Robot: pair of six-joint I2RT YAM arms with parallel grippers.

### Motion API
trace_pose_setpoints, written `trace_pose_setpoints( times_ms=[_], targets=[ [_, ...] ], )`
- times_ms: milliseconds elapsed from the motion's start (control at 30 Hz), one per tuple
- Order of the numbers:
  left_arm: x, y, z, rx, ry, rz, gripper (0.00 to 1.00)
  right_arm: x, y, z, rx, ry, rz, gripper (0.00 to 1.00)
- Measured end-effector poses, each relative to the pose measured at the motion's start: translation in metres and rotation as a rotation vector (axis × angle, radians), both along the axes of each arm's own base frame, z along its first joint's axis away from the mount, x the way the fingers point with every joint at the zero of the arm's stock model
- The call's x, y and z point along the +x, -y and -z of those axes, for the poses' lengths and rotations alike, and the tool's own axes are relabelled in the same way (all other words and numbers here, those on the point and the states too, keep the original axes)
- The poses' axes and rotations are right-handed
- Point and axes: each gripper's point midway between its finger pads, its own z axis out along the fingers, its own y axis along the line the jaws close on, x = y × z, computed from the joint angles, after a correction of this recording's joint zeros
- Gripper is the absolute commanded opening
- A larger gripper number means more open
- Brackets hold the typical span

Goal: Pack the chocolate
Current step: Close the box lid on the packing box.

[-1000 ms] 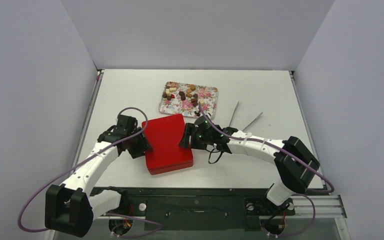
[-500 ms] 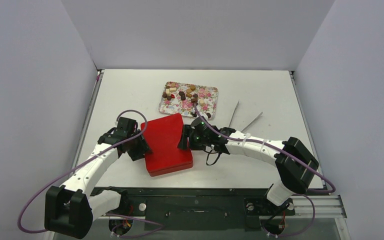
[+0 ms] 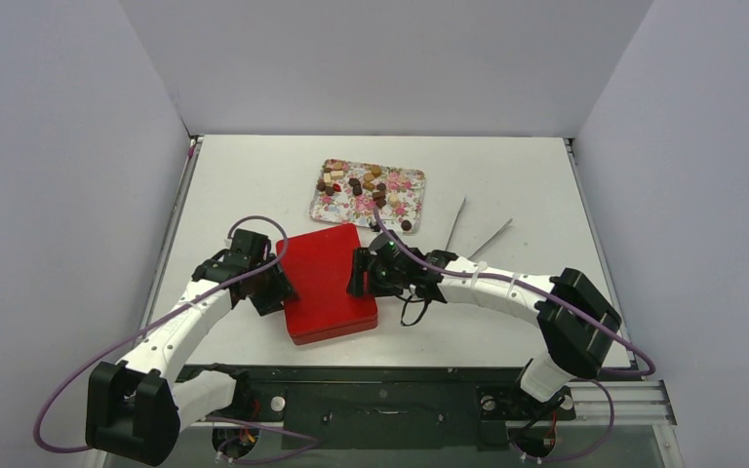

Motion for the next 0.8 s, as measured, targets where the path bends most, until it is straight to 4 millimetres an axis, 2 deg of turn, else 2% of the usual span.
trace_pose_setpoints(
  times_ms=[333,533,800],
  targets=[
    [-0.003,-0.004,-0.001,0.021,-0.020,-0.022,0.51,-0.001,0.002,0.001,-0.016,0.012,-0.017,0.65],
    [-0.003,-0.005,-0.009,0.029,-0.019,-0.017,0.53,0.000,0.002,0.002,-0.020,0.016,-0.021,0.67],
    [0.004,-0.003,-0.019,0.028,0.010,0.001,0.54,0.000,0.003,-0.010,-0.001,0.036,-0.018,0.68]
  ],
)
